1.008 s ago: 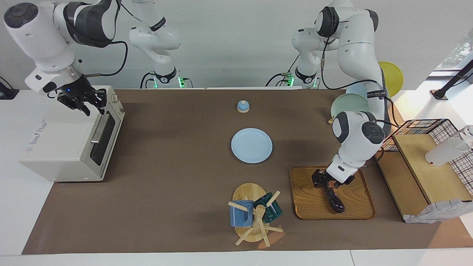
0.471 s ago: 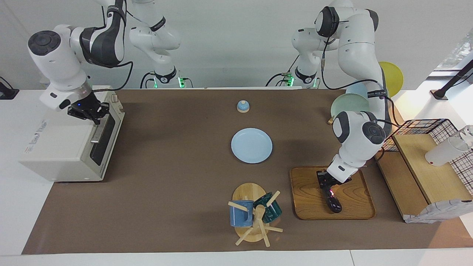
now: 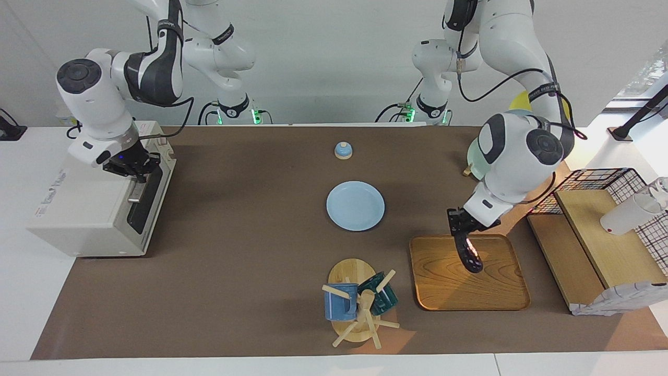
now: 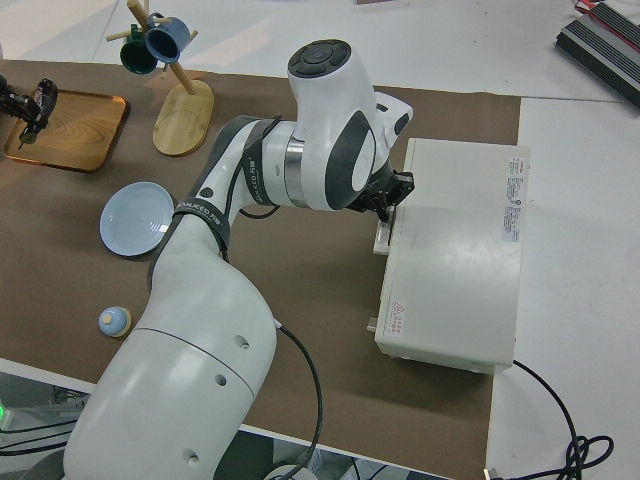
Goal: Put eggplant into oven
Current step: 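Carry the eggplant over the blue plate while the right gripper opens the oven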
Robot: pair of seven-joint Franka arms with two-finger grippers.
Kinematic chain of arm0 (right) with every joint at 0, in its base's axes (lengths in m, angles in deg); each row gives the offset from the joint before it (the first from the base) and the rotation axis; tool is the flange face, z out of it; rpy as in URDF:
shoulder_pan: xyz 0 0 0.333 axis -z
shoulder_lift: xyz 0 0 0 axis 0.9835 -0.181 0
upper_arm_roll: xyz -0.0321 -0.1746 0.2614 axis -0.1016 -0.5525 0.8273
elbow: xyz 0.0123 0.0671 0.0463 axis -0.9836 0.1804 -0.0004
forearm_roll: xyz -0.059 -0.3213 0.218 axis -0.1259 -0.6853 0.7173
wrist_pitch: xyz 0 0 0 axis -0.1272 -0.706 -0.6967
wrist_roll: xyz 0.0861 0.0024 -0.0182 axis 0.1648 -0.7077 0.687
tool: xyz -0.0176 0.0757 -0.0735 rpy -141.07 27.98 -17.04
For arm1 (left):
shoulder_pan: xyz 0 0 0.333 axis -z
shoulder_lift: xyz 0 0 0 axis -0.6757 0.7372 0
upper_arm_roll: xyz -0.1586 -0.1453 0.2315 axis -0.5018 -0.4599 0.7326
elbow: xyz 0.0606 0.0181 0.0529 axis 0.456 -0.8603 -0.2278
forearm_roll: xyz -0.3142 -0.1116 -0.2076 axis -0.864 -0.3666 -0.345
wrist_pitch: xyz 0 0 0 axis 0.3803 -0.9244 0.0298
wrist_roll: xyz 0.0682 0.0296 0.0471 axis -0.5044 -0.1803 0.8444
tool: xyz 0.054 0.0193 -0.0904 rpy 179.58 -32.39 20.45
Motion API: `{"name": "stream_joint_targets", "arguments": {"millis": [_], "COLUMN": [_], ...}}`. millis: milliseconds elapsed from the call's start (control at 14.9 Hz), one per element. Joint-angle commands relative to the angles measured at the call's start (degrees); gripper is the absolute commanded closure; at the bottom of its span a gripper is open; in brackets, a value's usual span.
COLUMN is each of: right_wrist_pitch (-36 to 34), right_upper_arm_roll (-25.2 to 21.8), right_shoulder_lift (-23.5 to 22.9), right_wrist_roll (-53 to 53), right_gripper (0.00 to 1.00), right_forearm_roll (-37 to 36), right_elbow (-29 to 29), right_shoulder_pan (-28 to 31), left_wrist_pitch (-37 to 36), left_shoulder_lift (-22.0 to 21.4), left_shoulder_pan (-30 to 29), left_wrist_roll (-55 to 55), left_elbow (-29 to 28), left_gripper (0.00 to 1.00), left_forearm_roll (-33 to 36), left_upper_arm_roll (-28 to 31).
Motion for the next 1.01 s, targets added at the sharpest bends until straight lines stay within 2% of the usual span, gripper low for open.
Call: {"name": "stream_joint_targets", "arguments": {"millis": [0,269,538,672,807,941], "right_wrist_pitch": [1.2,4.2,7.9,10.5,13.3,17.7], "right_upper_arm_roll": [0.0,0.1,0.2,0.2,0.3,0.4], "right_shoulder_lift": [1.3,0.7,-0.8,-2.3,-3.9,-3.9], "right_wrist_roll": [1.4,0.2,-4.7,-6.6,-8.9,-10.7], "right_gripper": [1.00,1.00,1.00,1.00,1.00,1.00], "right_forearm_roll": [-2.1,-2.0,-1.3,-1.2,-1.2,-1.1], "right_elbow": [3.7,4.3,6.0,6.5,6.9,9.8], "right_shoulder_pan": [0.1,-2.6,-6.0,-7.4,-9.1,-10.3], "left_wrist_pitch": [-2.3,1.7,18.6,23.5,25.5,28.1], "left_shoulder_lift": [-7.4,-10.3,-13.2,-12.4,-10.4,-8.3], "left_shoulder_pan": [3.6,11.4,18.9,20.8,23.2,24.5], "left_wrist_roll": [4.6,13.8,20.8,21.0,22.5,23.0], "left_elbow": [-7.6,-13.4,-25.0,-27.5,-28.1,-28.1], "left_gripper": [1.00,1.00,1.00,1.00,1.00,1.00], "left_forearm_roll": [-1.5,-3.9,-3.9,-3.9,-3.9,-3.9], "left_upper_arm_roll": [0.7,0.8,0.8,0.8,0.8,0.8]}}
